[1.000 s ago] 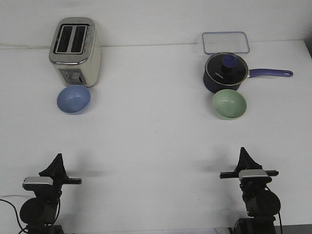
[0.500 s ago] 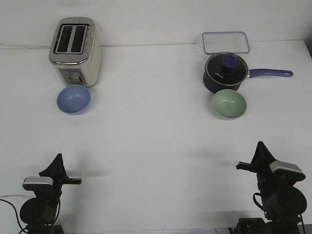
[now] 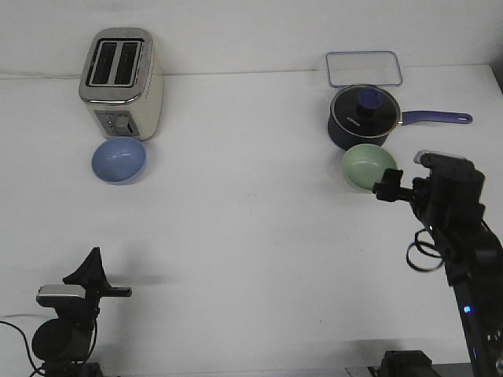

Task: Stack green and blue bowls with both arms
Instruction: 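Reach the right gripper to the pale green bowl and grasp its rim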

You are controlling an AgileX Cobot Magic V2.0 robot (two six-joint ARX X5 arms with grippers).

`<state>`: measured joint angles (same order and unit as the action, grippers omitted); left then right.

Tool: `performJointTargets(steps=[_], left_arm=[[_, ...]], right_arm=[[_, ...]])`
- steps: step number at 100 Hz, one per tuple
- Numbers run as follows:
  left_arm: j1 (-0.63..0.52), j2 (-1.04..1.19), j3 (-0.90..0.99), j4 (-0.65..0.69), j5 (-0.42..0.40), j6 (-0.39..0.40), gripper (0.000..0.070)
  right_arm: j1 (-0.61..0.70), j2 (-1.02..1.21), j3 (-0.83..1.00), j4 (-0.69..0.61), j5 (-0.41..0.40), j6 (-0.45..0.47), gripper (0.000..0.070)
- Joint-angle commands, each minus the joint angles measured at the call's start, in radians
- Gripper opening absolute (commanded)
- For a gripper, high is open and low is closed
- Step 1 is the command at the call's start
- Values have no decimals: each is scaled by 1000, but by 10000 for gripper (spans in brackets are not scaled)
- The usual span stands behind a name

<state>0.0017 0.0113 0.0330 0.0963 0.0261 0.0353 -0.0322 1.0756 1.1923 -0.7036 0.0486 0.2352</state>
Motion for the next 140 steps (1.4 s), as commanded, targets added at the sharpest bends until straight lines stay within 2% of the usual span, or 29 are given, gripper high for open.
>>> performJointTargets(steps=[1,24,43,59,82,86,89,91,99,101,122,140], left_arm=[[-2,-1,-19,10,0,-2,15],[-2,-1,-19,10,0,-2,15],[-2,-1,-19,10,0,-2,15],[-2,-1,-19,10,0,-2,15],[-2,-1,-19,10,1,-2,15],[-2,-1,-19,10,0,-2,15],[-2,-1,-19,10,0,-2,15],[-2,-1,-19,10,0,-2,15],[-2,-1,-19,10,1,-2,15],[-2,-1,-19,10,0,-2,15],[-2,-1,-19,10,0,-2,15],[-2,-1,-19,10,0,-2,15]], right_arm=[[-8,114,57,-8,0,-50,523],[-68,451,198,-15,1,-60,522],[-119,635,230,31,-11,-79,522],[-158,729,230,96,-101,-79,522],[-179,809,232,175,-187,-79,514],[-179,818,232,175,-204,-80,475],[-179,825,232,175,-217,-81,411],[-179,826,232,172,-222,-84,352],[-179,827,232,160,-230,-101,43],[-179,827,232,161,-233,-102,0],[-179,802,259,84,-240,-157,0],[-191,662,262,23,-256,-161,0]])
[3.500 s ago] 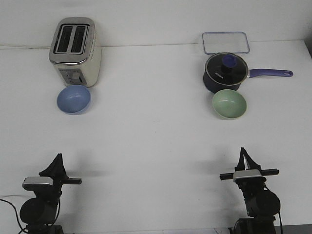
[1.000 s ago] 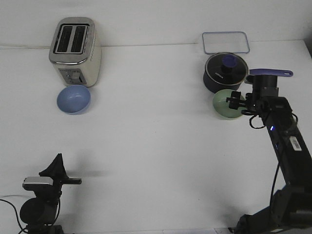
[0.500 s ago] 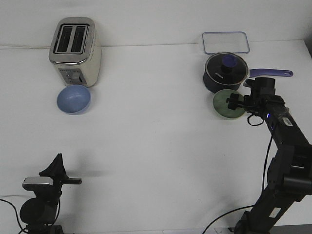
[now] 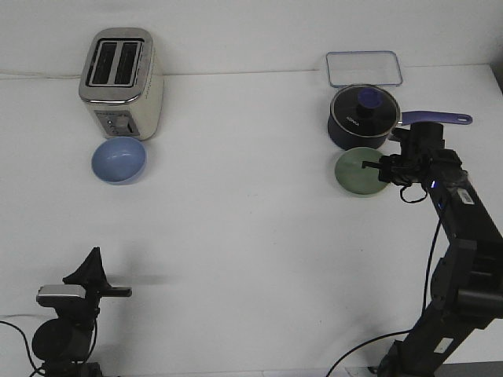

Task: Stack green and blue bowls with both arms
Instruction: 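Reach the right gripper to the pale green bowl and grasp its rim, then lift the green bowl and carry it toward the table center, nearer the robot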

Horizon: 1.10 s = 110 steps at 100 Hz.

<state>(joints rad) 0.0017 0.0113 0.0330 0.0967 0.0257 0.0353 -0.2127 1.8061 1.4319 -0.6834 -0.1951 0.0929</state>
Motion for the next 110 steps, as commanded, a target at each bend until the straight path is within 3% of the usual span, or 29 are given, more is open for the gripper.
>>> performJointTargets(steps=[1,28,41,55,90,110], left_arm=[[-2,-1,-19,9,1,-2,15],[-2,-1,-19,9,1,-2,15],[-2,-1,-19,9,1,-2,15],[-2,-1,-19,9,1,-2,15],[-2,-1,-19,9,1,-2,15],[-2,-1,-19,9,1,-2,15]], right_arm=[[-11,-78,22,0,-16,-19,0],[14,-384,20,-128,-154,-2,0],[94,-519,-24,-160,-161,0,0],[206,-637,-134,-157,-175,65,0],[555,-722,-457,-18,-133,219,0],[708,-668,-583,139,-107,304,0]])
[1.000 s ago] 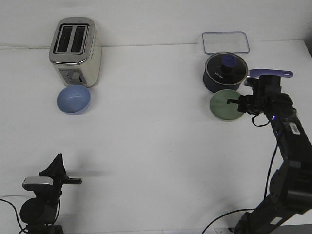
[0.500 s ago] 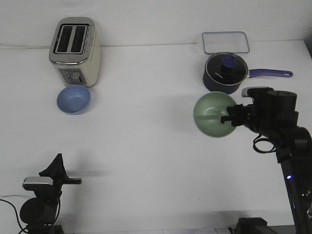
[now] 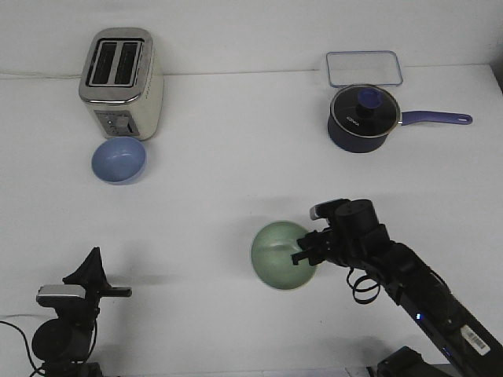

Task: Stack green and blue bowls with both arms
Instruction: 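Lift the green bowl and carry it toward the table center, nearer the robot, then set the green bowl down, release, and withdraw the right gripper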

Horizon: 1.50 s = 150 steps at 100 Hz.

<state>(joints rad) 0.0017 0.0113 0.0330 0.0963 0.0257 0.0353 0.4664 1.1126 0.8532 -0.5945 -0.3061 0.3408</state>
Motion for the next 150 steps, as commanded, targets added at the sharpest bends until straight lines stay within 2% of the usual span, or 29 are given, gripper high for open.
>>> performJointTargets(steps=[1,23,47,52,60,65,78,89,96,114,123,136,150], left_arm=[[-2,-1,-19,10,1,-2,15],[-2,-1,-19,10,1,-2,15],[-2,-1,-19,10,1,-3,15],[-2,-1,-19,10,1,-3,15],[-2,-1,-19,10,1,-3,15],[-2,-1,-19,10,1,-3,15],[-2,-1,-19,10,1,-3,15],[-2,-1,-19,16,1,-8,14],[-2,-1,-17,26,1,-79,14],[-2,-1,-6,84,1,-379,11],[-2,0,22,70,1,-471,12],[-2,39,113,-23,1,-500,13],[5,207,276,-123,-31,-500,14]], right_arm=[[34,31,-7,56,5,58,0],[103,190,-13,154,19,79,0],[126,291,-13,180,15,58,0],[126,291,-13,181,13,51,48],[126,291,-13,182,2,51,222],[125,289,-12,181,-8,51,289],[107,248,-7,180,-19,38,336],[79,156,10,180,8,20,336],[44,80,32,174,31,0,335],[-99,-137,65,186,66,-74,335],[-175,-228,64,159,112,-129,335],[-240,-363,22,158,182,-210,334],[-259,-517,-105,217,231,-218,332]])
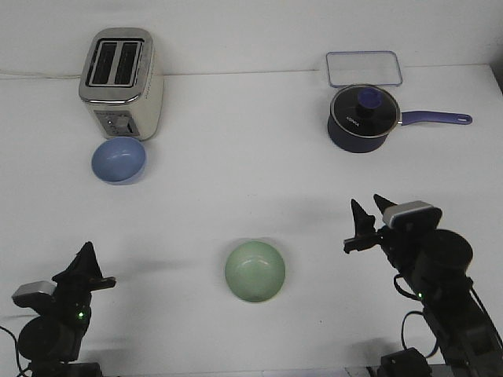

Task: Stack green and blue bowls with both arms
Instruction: 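Set the green bowl down, release, and withdraw the right gripper, then reach the left gripper to the light blue bowl and grasp its rim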

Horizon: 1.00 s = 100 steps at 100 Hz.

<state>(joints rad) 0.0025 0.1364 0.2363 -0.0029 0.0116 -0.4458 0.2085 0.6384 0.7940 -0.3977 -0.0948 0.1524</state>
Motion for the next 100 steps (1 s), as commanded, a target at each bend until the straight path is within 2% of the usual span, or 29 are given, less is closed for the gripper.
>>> performJointTargets(steps=[1,18,28,37,39,43,46,55,59,80,100], left_arm=[[5,91,79,-27,-17,-19,14],[24,442,307,-116,-13,2,13],[38,674,447,-140,29,53,15],[50,843,552,-135,70,68,30],[53,881,576,-134,75,67,55],[58,951,623,-135,83,67,152],[60,1011,662,-134,91,67,271],[70,1148,758,-138,95,69,543],[75,1195,793,-144,95,70,587],[104,1447,1004,-206,94,105,590],[130,1640,1143,-233,93,106,590]], right_arm=[[-2,-53,-58,26,23,-30,332],[-3,-218,-247,101,44,-21,328],[-3,-281,-310,106,49,-14,328],[-3,-299,-325,109,46,0,328],[-3,-299,-325,116,43,0,328],[-3,-299,-325,117,41,1,328],[-3,-298,-325,115,40,2,328],[-3,-296,-325,114,39,5,328],[-3,-296,-325,114,39,5,328],[-3,-297,-325,114,15,8,328],[-3,-297,-325,114,16,8,328]])
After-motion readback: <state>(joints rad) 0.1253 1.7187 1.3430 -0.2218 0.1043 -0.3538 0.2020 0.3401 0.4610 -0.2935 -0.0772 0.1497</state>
